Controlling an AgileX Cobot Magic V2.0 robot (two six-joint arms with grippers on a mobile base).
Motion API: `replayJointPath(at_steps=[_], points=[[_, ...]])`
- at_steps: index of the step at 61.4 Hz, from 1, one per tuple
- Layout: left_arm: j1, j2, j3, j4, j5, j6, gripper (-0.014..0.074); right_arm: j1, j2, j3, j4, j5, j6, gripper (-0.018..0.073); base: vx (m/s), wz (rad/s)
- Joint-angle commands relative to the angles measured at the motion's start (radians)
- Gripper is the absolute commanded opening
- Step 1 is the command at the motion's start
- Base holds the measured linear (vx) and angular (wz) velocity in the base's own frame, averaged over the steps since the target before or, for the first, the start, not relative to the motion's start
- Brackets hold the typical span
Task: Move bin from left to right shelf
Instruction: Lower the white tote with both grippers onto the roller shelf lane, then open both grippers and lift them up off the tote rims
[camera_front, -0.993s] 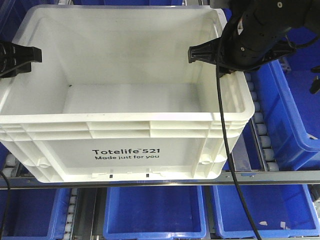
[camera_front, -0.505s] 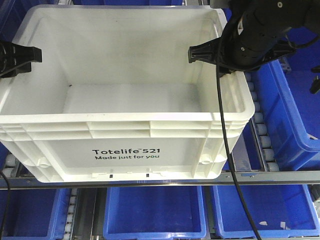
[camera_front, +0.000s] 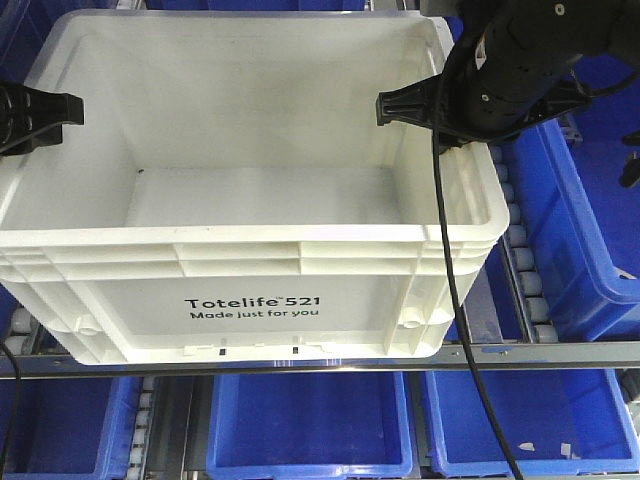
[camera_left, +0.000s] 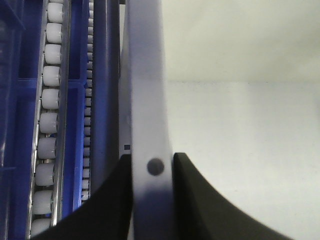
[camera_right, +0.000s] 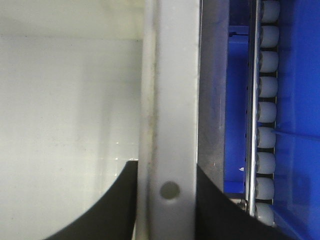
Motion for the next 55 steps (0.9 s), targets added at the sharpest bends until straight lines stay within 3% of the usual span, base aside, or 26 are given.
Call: replayJointPath(at_steps=[1,20,42,55], points=[[-0.007,-0.045,-0.045,0.005,-0.125,0.018,0.0092,-0.013,-0.046,-0.041,-0.137,-0.06,-0.01,0.001,0.0,0.0],[-0.007,-0.023,-0.044,0.005,-0.213,0.029,0.0092,-0.013,-0.019,-0.041,-0.218,-0.131,0.069,0.001,0.0,0.0],[-0.007,0.113,-0.044,0.003,-0.3,0.048,0.0092,-0.013,0.061,-0.041,-0.306,-0.165,0.091,0.001,0.0,0.0],[-0.007,0.136,-0.044,0.004,-0.316,0.066,0.0097,-0.013,0.092,-0.041,-0.305,-0.165,0.091,0.0024,0.0,0.0]])
